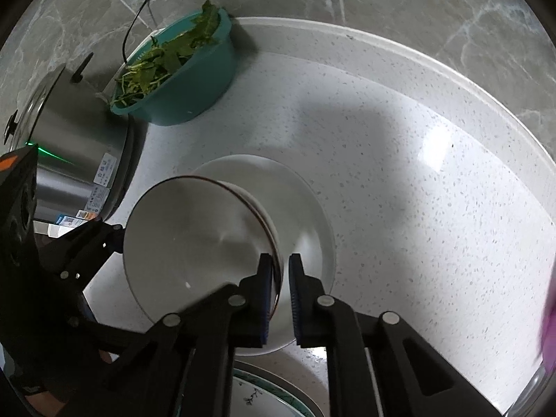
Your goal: Organize plates and bowls
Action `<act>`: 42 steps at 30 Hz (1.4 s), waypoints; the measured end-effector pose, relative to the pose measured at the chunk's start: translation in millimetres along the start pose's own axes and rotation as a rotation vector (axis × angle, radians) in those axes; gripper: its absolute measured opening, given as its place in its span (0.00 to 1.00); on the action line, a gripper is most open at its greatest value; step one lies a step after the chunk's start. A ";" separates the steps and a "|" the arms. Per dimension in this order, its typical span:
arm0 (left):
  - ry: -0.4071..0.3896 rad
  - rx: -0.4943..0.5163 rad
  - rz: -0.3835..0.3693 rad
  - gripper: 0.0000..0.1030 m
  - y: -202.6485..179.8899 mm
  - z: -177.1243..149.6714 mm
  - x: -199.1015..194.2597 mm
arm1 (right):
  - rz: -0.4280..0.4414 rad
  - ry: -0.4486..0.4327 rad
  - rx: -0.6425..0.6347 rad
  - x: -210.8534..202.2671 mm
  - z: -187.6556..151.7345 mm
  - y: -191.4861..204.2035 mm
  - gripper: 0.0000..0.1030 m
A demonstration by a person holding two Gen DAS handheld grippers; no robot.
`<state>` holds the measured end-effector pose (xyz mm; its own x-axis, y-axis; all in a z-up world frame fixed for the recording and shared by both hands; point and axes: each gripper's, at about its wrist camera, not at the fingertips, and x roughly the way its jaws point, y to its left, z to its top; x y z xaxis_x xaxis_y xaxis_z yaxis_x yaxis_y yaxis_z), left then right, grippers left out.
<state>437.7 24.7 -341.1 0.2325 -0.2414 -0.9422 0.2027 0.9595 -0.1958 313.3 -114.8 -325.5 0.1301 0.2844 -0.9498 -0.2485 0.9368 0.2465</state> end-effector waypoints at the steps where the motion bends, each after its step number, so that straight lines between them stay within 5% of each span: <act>1: 0.001 -0.001 -0.001 0.84 0.4 0.3 0.1 | 0.000 -0.005 -0.003 -1.2 -0.3 0.4 0.09; 6: -0.029 0.012 0.025 1.00 -3.8 1.1 -13.3 | 0.004 -0.016 -0.013 -4.0 -1.6 0.2 0.07; 20: -0.089 -0.017 0.028 1.00 26.4 -13.2 -64.7 | 0.013 -0.066 0.016 -18.8 -1.4 -3.4 0.12; 22: -0.094 -0.046 0.037 1.00 40.8 -23.2 -73.9 | 0.052 -0.108 0.024 -33.6 -3.9 -6.3 0.32; 24: -0.092 -0.066 0.038 1.00 53.0 -31.8 -80.3 | 0.075 -0.159 0.025 -49.4 -7.0 -11.2 0.68; 26: -0.097 -0.098 0.036 1.00 67.9 -43.8 -86.5 | 0.087 -0.192 0.023 -62.7 -11.6 -19.7 0.75; 42: -0.052 -0.173 -0.011 1.00 108.6 -82.1 -46.7 | 0.073 -0.049 0.116 -13.7 -34.2 -57.7 0.58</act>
<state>370.8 152.1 -340.7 0.2811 -0.2545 -0.9253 0.0399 0.9665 -0.2536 293.1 -179.7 -333.3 0.1628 0.3595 -0.9188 -0.1469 0.9297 0.3377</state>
